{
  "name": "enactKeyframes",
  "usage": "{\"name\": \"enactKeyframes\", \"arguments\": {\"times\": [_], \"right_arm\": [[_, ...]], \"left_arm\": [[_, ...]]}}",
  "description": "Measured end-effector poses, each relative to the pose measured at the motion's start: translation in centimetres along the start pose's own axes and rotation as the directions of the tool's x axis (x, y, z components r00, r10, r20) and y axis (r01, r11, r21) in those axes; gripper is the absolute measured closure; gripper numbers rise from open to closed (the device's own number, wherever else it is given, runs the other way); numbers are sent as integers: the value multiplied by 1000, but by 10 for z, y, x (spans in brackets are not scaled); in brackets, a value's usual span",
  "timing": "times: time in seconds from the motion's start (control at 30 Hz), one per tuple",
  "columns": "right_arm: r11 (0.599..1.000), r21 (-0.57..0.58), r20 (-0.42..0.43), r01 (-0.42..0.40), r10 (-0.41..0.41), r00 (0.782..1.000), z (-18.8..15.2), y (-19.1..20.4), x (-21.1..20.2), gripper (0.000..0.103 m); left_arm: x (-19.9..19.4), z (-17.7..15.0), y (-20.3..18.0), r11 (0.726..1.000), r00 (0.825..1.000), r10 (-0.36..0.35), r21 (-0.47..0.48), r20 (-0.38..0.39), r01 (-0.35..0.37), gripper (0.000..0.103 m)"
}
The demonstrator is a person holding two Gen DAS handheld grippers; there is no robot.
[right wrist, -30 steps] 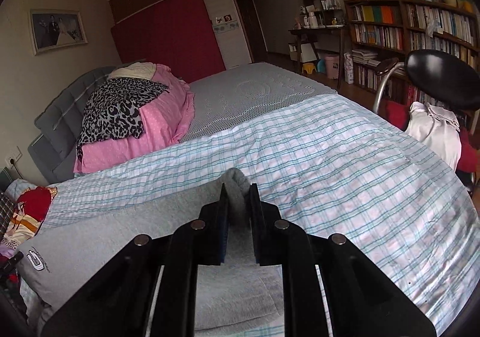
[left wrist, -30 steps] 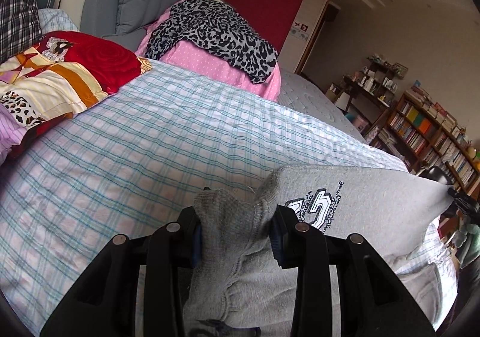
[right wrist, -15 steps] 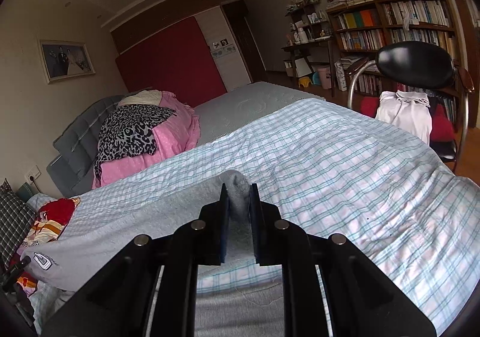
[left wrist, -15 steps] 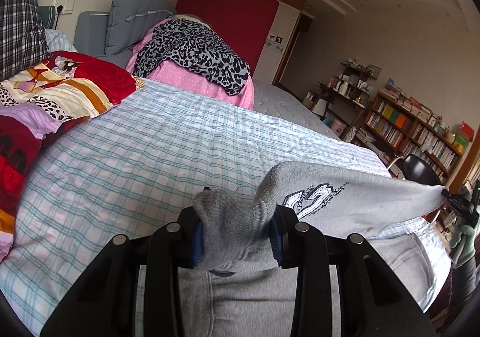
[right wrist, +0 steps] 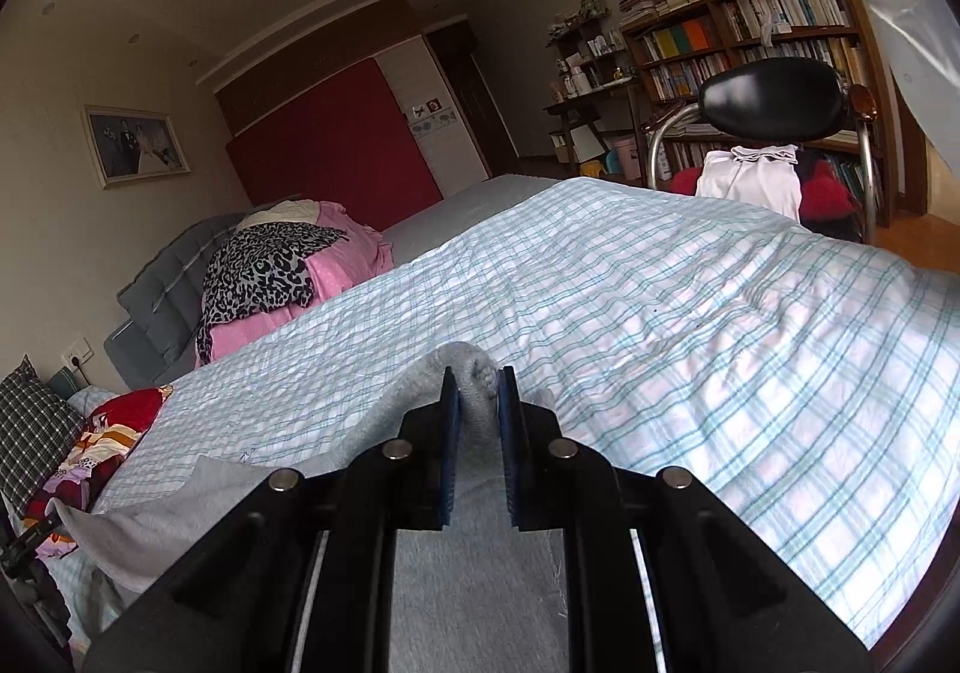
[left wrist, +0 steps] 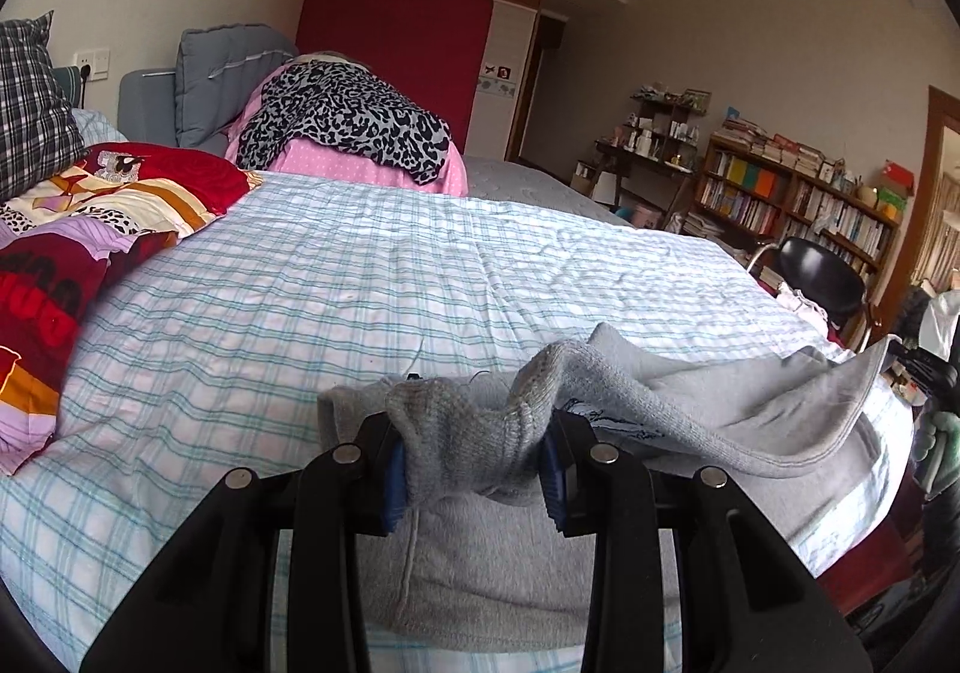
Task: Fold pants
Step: 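Lift the pants with both grippers and fold them over onto themselves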
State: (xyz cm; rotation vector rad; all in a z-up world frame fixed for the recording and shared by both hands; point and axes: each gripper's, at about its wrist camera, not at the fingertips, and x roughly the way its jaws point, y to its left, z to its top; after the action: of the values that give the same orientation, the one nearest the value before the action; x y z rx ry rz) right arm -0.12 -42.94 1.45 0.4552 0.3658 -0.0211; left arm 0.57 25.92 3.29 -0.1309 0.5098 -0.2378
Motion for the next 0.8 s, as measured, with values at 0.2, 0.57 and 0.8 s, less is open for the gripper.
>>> {"name": "enactKeyframes", "arguments": {"times": [0.2, 0.57, 0.8], "right_arm": [[998, 60, -38, 26, -24, 999, -43, -28, -14, 91], [996, 66, -65, 55, -50, 997, -75, -43, -21, 88], [992, 92, -73, 86, -79, 994, -80, -43, -32, 50]], "left_arm": [[2, -32, 0, 1000, 999, 4, 21, -54, -2, 68], [7, -52, 3, 995, 995, 63, 78, -79, -57, 60], [8, -60, 15, 997, 989, 69, 25, -133, -67, 41]]}}
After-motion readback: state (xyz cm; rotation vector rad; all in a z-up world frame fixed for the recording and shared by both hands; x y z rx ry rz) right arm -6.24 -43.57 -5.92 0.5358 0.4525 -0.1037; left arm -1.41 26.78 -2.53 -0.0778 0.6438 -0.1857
